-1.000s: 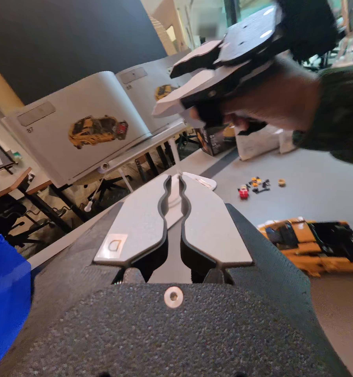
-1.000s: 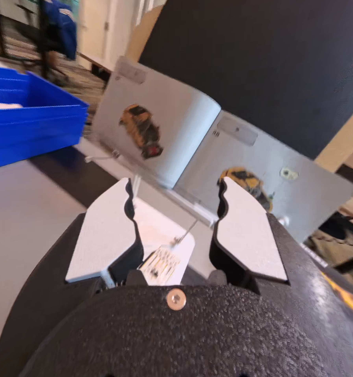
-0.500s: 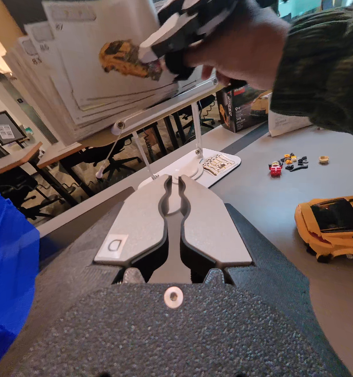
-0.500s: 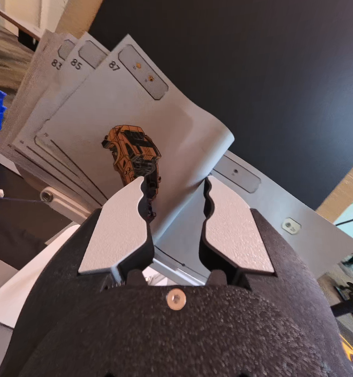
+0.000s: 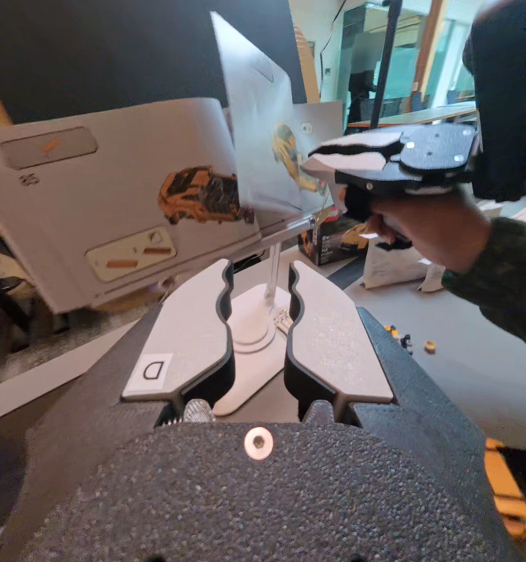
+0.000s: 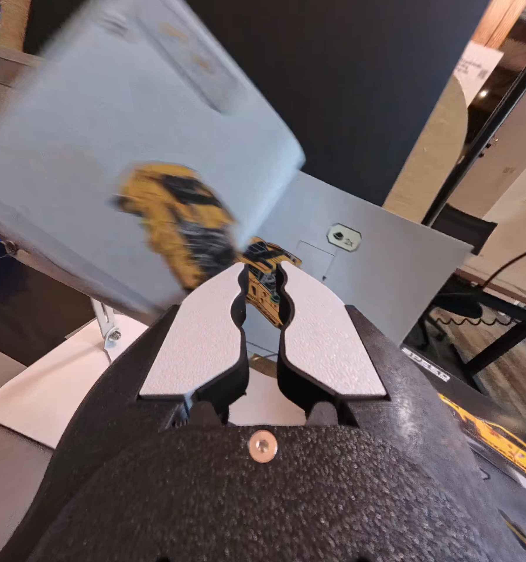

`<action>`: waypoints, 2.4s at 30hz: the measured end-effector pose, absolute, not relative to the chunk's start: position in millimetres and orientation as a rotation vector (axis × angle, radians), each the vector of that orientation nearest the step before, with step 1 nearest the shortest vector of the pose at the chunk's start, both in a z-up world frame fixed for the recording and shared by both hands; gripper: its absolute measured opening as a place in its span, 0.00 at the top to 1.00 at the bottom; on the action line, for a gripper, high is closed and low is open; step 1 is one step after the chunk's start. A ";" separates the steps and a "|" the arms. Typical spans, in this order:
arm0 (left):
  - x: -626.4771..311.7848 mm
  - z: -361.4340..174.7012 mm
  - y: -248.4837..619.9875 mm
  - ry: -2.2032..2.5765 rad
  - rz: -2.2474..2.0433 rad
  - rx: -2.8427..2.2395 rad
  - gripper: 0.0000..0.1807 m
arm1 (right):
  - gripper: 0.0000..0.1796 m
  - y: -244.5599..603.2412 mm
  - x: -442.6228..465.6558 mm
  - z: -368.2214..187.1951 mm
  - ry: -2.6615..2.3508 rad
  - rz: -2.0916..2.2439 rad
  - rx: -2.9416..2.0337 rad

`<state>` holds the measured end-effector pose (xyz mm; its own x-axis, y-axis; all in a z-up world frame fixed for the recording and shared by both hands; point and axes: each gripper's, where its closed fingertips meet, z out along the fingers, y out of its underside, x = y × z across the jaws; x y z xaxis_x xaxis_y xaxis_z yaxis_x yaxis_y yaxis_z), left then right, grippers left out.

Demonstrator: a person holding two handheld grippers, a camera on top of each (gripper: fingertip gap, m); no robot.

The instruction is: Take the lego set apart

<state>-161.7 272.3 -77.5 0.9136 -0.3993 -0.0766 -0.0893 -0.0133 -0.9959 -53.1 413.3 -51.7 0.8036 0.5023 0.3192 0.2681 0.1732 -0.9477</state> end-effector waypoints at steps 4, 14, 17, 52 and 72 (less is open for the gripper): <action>-139.1 -56.4 307.9 0.452 -0.287 -1.566 0.78 | 0.92 421.9 -38.1 -58.7 -0.662 0.211 -1.454; -59.1 -52.0 329.8 0.663 -0.477 -1.569 0.99 | 0.85 422.1 27.6 -76.7 -0.442 0.463 -1.559; -45.4 -59.9 337.1 0.703 -0.483 -1.606 0.95 | 0.83 418.1 27.9 -91.2 -0.436 0.516 -1.587; -78.8 -80.5 420.1 0.658 0.252 -1.773 1.00 | 0.96 422.6 -4.5 -133.1 0.324 1.404 -1.444; -74.4 -80.3 421.3 0.664 0.288 -1.779 1.00 | 0.97 421.9 -12.7 -91.6 -0.226 0.680 -1.453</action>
